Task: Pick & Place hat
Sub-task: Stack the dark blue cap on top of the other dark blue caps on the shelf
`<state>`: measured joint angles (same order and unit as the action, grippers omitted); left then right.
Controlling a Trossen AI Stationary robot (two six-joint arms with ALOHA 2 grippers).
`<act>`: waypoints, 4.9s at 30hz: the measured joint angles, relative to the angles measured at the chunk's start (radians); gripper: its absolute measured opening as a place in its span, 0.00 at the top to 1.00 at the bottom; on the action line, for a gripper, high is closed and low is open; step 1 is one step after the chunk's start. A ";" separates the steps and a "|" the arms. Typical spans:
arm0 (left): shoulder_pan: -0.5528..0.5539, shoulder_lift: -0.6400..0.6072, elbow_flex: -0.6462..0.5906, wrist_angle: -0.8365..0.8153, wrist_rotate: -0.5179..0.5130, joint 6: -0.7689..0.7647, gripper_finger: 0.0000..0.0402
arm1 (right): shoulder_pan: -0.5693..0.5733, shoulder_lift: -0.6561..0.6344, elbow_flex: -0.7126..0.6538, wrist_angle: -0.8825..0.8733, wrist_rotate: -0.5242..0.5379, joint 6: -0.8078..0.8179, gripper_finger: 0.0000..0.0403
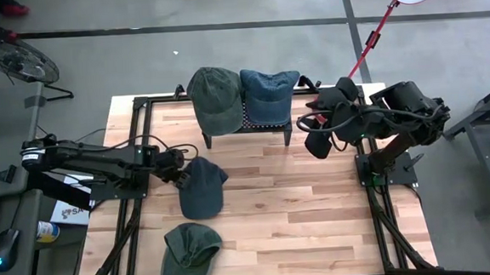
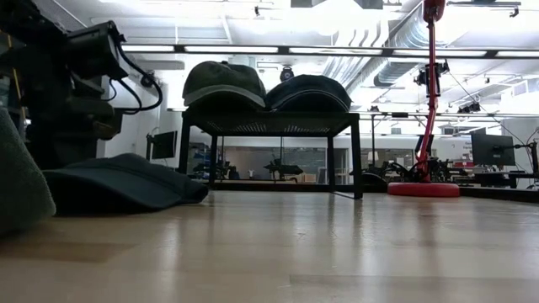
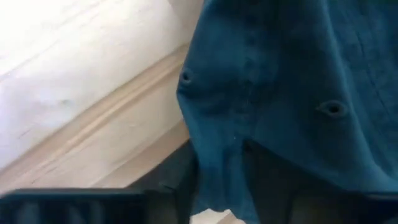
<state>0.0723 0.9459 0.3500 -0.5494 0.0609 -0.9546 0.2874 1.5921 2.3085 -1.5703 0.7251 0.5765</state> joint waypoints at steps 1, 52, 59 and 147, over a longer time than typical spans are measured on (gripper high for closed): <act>0.000 0.000 0.000 0.010 0.009 0.000 0.77 | 0.000 0.000 0.000 0.000 0.003 -0.003 0.54; -0.264 0.278 1.004 0.168 0.131 0.550 1.00 | -0.115 0.130 0.000 0.357 -0.771 -0.695 0.54; -0.264 0.302 1.073 0.133 0.134 0.571 1.00 | -0.116 0.148 -0.001 0.305 -0.776 -0.642 0.54; -0.262 0.190 1.072 0.031 -0.489 0.767 0.58 | -0.519 0.016 0.001 0.311 -0.696 -0.995 0.90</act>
<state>-0.1902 1.1358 1.4220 -0.5184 -0.4283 -0.1876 -0.2315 1.6085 2.3096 -1.2598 0.0288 -0.4183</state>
